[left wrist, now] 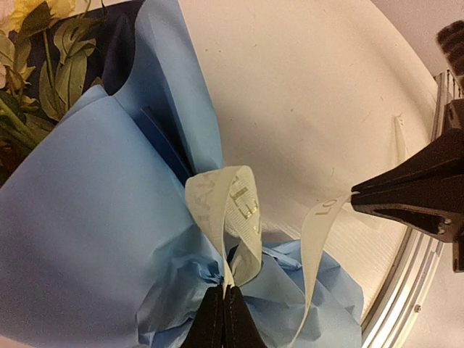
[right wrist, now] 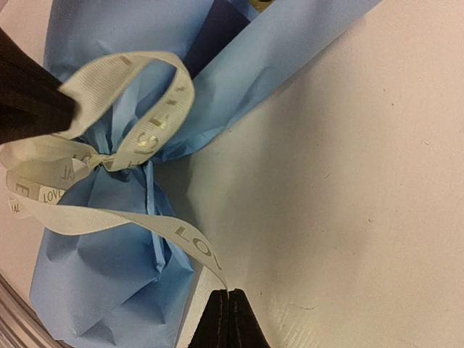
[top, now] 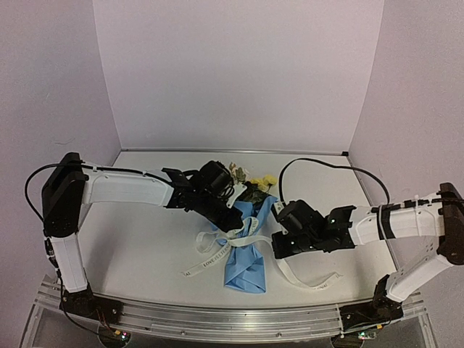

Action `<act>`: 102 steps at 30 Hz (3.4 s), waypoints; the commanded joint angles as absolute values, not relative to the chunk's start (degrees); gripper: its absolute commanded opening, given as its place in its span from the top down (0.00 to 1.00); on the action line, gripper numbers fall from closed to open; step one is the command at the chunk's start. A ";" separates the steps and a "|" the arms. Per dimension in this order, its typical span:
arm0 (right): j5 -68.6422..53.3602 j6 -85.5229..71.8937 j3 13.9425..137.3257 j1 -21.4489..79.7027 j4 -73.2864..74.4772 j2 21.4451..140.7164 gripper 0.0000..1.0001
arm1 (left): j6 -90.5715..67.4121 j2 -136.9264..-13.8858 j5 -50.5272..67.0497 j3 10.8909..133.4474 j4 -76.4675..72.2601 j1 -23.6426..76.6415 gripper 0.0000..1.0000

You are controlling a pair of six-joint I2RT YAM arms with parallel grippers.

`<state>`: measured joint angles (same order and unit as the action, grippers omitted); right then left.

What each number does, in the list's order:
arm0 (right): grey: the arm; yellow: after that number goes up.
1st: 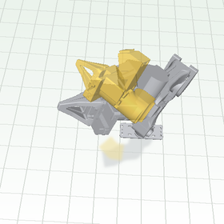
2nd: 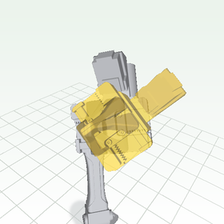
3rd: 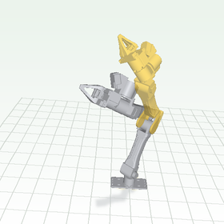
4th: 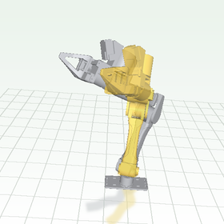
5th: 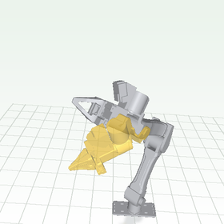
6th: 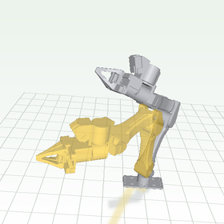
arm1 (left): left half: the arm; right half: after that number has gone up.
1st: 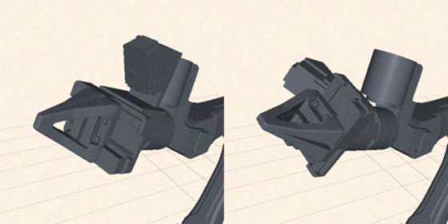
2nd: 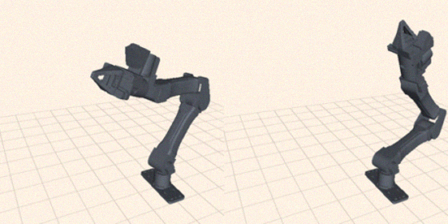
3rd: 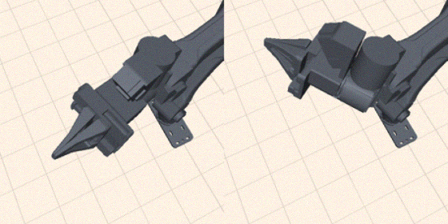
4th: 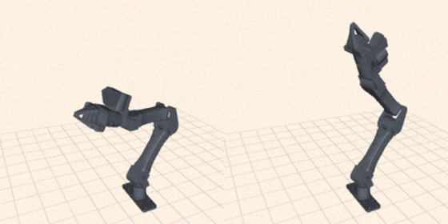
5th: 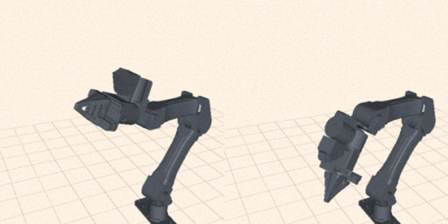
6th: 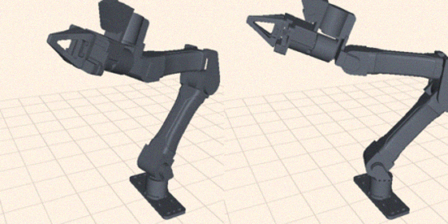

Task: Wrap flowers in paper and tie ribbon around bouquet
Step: Cross the half-tied ribbon over the folded bouquet.

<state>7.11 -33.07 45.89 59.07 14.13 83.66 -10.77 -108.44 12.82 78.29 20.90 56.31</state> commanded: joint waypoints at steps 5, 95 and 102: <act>5.45 -34.67 50.72 59.31 14.64 82.75 1.00 | -11.87 -103.29 13.31 77.03 17.85 55.90 1.00; -17.18 -57.51 44.40 47.80 -56.07 110.60 1.00 | -22.75 -104.58 24.62 73.24 12.31 46.34 0.81; -17.12 -56.65 45.29 47.81 -53.83 110.39 1.00 | -21.16 -104.58 27.74 72.97 12.10 48.07 0.71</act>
<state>-16.90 -57.65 42.94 48.12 -53.93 110.56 -22.38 -104.99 24.47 70.20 13.02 46.82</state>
